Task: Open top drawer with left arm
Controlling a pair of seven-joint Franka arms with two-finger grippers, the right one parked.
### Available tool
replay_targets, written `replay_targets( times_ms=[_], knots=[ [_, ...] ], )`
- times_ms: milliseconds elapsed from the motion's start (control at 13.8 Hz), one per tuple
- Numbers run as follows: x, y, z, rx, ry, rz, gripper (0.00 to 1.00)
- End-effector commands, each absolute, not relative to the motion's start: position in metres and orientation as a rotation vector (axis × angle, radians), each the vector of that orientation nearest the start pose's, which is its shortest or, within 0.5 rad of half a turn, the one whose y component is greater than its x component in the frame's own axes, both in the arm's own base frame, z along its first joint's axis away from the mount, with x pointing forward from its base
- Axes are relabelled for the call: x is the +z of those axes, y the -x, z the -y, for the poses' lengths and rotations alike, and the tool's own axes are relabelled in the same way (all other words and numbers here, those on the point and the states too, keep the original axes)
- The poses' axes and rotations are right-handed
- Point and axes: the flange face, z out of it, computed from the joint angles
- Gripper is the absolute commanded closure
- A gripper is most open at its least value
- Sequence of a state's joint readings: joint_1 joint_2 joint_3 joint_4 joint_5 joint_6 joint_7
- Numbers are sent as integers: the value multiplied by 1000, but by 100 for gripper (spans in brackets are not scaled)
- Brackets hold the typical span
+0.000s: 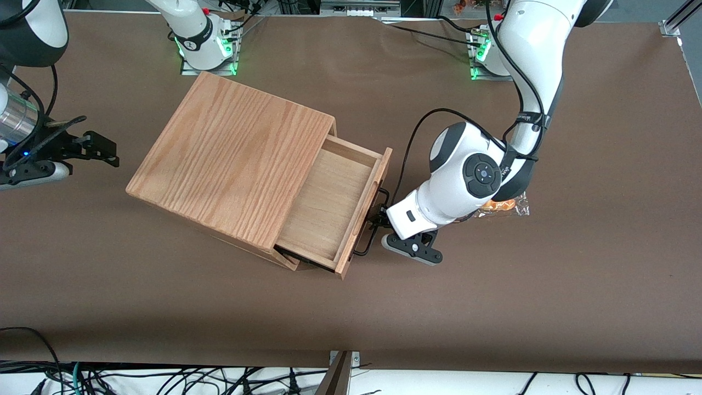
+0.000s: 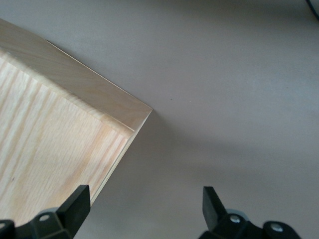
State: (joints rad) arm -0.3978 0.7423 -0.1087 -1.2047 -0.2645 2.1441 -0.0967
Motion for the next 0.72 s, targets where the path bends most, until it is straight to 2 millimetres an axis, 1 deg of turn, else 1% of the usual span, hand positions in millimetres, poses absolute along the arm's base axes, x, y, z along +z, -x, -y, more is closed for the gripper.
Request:
replay_targets(
  times_ms=[0,289,434,579,651],
  knots=[
    [353,-694,331,-198,3412,-371,0],
    [355,-692,334,-182,3430,-367,0],
    [365,-688,340,-171,3440,-376,0],
    [378,-686,340,-137,3500,-341,0],
    [379,-685,341,-126,3518,-332,0]
  ],
)
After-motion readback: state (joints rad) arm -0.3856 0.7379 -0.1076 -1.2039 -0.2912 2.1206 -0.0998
